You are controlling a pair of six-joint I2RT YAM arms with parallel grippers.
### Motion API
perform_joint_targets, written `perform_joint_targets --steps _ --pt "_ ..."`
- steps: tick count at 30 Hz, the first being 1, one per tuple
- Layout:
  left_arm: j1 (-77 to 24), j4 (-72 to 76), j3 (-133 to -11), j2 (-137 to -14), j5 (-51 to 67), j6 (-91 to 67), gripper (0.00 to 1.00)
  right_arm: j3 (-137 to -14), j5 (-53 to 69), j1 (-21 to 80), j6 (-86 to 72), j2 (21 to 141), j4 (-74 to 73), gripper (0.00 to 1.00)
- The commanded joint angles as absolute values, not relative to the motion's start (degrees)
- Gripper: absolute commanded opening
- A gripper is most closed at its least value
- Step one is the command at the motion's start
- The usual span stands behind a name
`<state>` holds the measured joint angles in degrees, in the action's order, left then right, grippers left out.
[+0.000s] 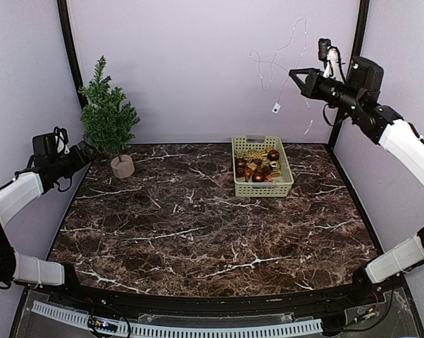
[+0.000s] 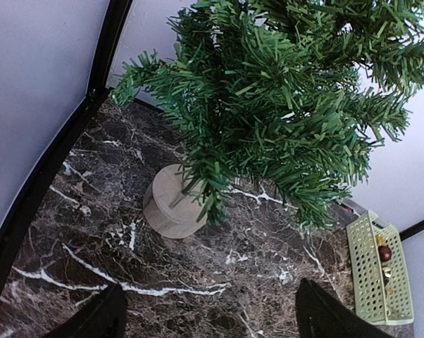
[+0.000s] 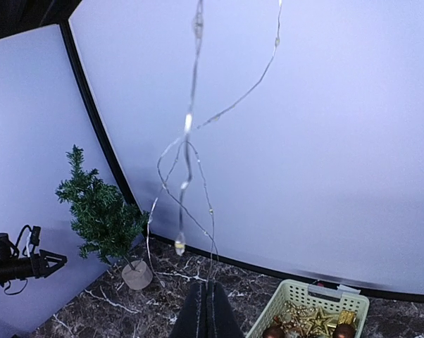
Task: Decorate the small christmas tree
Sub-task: Move the Christmas tree to the center of the board.
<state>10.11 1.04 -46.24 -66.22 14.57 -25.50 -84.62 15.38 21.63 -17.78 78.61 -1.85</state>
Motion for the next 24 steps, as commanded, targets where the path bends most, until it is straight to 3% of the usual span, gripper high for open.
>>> perform_joint_targets --steps 1,4,16,24 --pt "10.9 8.0 -50.2 -69.6 16.5 -26.4 0.81 -81.9 14.9 21.6 -16.3 74.8 -3.2 0.0" --pt "11.2 8.6 -52.9 -74.0 16.8 -25.9 0.71 -80.7 14.8 21.6 -16.7 72.9 -3.3 0.0" --pt "11.3 8.0 -59.6 -83.2 19.3 -25.8 0.59 -79.8 13.6 21.6 -17.1 68.8 -5.0 0.0" --pt "11.1 9.0 -61.5 -85.7 22.3 -26.6 0.26 -79.4 12.5 21.6 -17.0 67.9 -5.9 0.0"
